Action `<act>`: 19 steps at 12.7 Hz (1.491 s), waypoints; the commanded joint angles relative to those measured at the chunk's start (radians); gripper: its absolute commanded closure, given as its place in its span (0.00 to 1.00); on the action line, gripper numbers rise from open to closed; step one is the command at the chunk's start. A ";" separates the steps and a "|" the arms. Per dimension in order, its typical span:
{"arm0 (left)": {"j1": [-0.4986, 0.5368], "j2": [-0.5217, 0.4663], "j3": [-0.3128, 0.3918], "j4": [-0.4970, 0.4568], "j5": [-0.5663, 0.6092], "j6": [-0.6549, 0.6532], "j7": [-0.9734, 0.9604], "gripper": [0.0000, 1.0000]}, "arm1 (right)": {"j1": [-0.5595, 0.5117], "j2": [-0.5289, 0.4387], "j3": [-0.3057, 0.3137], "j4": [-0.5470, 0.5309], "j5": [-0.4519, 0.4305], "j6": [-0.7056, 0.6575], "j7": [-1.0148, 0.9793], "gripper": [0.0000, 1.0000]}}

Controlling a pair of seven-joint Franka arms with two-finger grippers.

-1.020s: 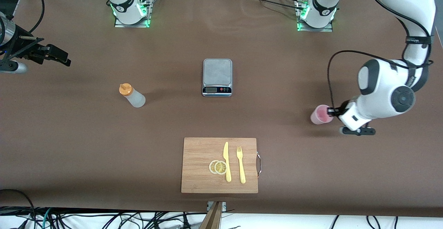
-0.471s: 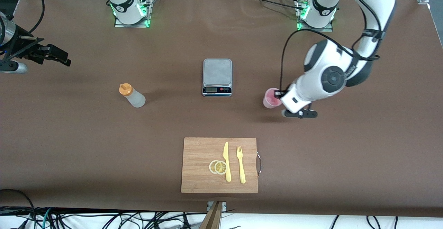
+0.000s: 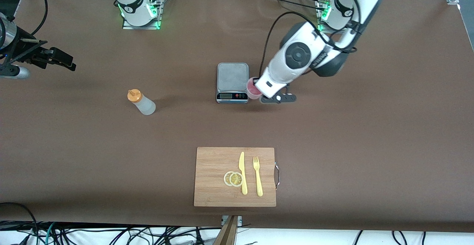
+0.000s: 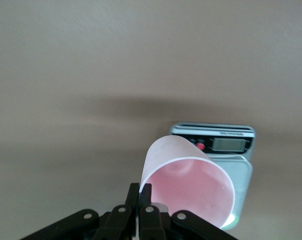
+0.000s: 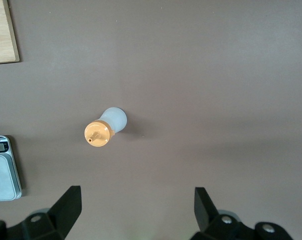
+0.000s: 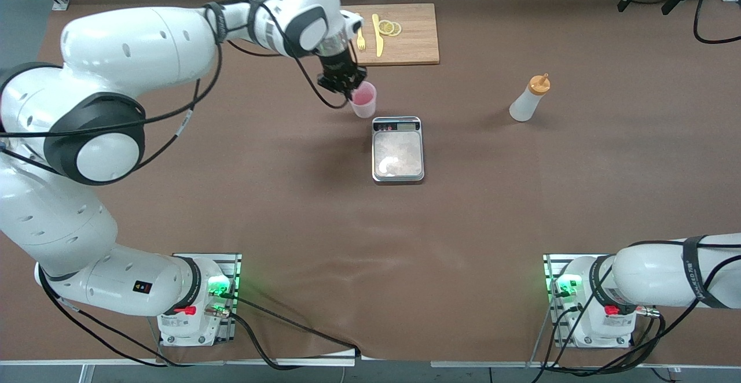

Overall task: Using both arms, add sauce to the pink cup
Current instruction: 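Carry the pink cup with the left gripper onto the scale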

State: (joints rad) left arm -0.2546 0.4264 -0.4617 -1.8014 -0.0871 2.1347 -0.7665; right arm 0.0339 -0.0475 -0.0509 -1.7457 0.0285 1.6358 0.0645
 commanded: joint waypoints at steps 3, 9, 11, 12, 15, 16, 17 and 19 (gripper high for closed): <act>-0.115 0.009 0.001 -0.058 0.000 0.083 -0.184 1.00 | 0.001 0.005 0.000 0.020 0.004 -0.017 0.001 0.00; -0.161 0.011 0.000 -0.116 0.001 0.184 -0.310 1.00 | 0.001 0.005 0.000 0.018 0.004 -0.017 -0.002 0.00; -0.161 0.018 0.001 -0.115 0.001 0.189 -0.310 1.00 | 0.001 0.003 0.000 0.020 0.002 -0.017 0.001 0.00; -0.161 0.020 0.000 -0.114 0.001 0.191 -0.312 1.00 | 0.001 0.003 0.000 0.020 0.002 -0.017 -0.002 0.00; -0.161 0.029 0.000 -0.111 0.001 0.191 -0.312 0.83 | 0.001 0.005 0.000 0.020 -0.001 -0.017 -0.003 0.00; -0.158 0.031 0.000 -0.108 0.001 0.191 -0.315 0.38 | 0.000 0.005 0.000 0.018 -0.002 -0.017 -0.003 0.00; -0.155 0.026 0.000 -0.104 -0.002 0.185 -0.317 0.22 | 0.000 0.005 -0.001 0.020 -0.002 -0.017 -0.003 0.00; -0.149 0.006 -0.005 -0.095 -0.011 0.179 -0.317 0.00 | 0.000 0.005 -0.003 0.018 -0.002 -0.019 -0.005 0.00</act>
State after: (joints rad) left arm -0.4059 0.4548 -0.4642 -1.9085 -0.0870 2.3166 -1.0712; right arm 0.0338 -0.0475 -0.0513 -1.7457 0.0285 1.6357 0.0645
